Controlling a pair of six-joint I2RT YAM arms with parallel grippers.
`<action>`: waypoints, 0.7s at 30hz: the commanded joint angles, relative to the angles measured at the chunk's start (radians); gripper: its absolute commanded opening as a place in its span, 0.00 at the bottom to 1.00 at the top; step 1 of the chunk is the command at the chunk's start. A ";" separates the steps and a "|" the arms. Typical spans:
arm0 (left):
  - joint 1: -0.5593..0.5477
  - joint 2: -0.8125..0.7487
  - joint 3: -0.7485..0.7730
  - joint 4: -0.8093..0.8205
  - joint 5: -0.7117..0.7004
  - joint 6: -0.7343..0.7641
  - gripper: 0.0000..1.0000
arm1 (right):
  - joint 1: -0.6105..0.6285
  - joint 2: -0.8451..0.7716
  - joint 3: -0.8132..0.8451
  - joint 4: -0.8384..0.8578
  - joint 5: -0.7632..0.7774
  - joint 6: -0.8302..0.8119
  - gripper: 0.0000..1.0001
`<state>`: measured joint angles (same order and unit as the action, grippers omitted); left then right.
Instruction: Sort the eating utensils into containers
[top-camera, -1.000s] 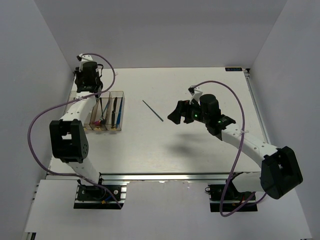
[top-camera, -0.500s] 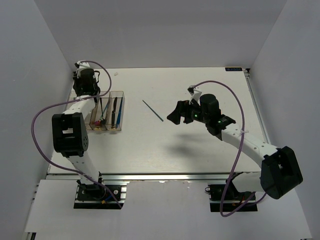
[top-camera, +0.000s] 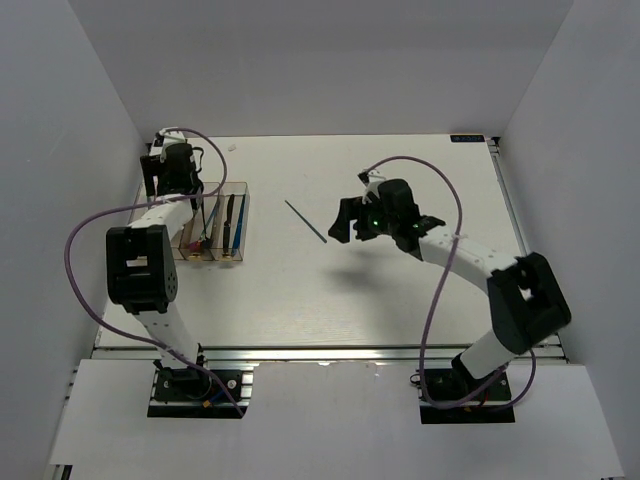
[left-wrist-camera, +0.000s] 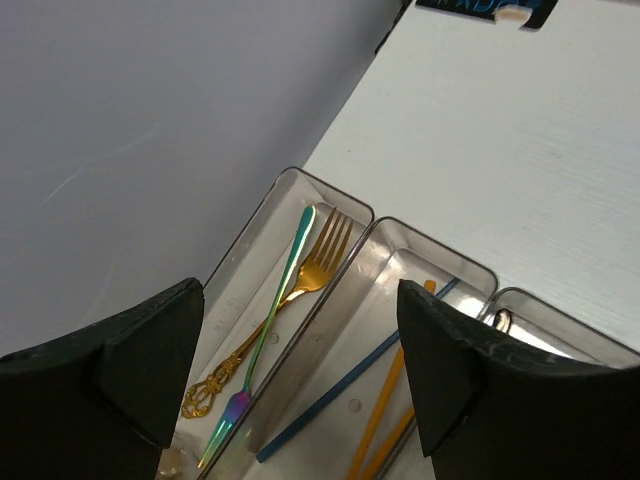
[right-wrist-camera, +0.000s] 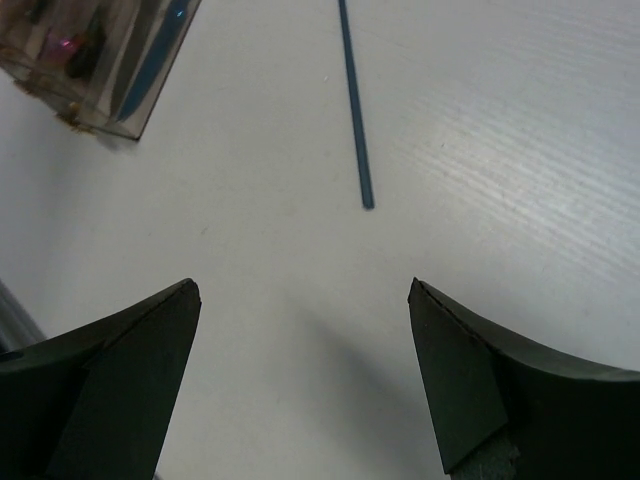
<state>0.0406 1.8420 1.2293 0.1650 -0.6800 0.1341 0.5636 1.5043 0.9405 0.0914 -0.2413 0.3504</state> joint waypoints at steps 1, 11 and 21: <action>-0.027 -0.153 0.027 -0.007 0.001 -0.037 0.88 | 0.016 0.126 0.156 -0.048 0.060 -0.074 0.89; -0.071 -0.520 0.084 -0.429 0.131 -0.346 0.98 | 0.128 0.646 0.784 -0.409 0.306 -0.266 0.82; -0.071 -0.894 -0.269 -0.357 0.189 -0.373 0.98 | 0.177 0.806 0.910 -0.591 0.369 -0.295 0.34</action>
<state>-0.0326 0.9531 0.9997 -0.1688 -0.5430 -0.2111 0.7418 2.3016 1.8217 -0.3946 0.0891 0.0673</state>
